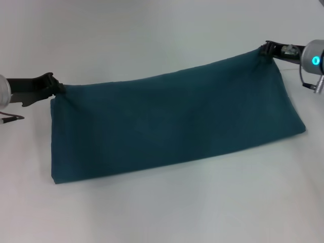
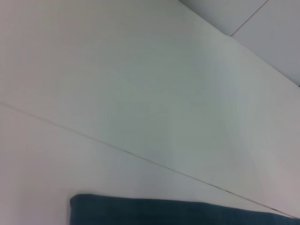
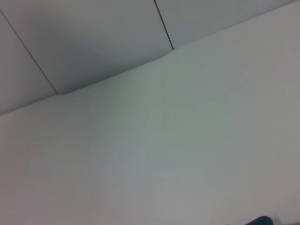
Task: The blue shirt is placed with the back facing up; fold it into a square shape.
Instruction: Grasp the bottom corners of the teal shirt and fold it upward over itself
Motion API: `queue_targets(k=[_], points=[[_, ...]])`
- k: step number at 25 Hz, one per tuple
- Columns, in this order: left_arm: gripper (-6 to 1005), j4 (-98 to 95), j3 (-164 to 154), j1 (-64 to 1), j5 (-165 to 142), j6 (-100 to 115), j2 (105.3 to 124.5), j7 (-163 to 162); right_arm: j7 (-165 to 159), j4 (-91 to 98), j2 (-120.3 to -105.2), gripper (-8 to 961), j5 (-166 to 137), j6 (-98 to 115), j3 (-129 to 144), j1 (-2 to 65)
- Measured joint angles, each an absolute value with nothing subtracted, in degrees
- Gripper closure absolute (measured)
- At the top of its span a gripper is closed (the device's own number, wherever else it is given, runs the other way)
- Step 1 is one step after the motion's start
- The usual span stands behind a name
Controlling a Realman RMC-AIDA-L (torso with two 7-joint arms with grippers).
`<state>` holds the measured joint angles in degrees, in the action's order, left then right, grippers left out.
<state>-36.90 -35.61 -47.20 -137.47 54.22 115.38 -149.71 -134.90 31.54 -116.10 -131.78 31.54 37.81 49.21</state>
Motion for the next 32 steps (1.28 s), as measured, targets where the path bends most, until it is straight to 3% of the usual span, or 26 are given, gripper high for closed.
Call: queue_targets(k=[22,32], points=[[875,-36.09,-37.68,-47.59,-137.38,49.62,116.10,-149.16,-134.74,28.16,-116.24,748,-132.12,24.58,42.28,51.02],[865,-35.89,-37.64,-47.89,-136.10,47.63,116.29,-148.18,-135.17,27.63,-114.94,738,-133.08,25.63,45.35,50.73]])
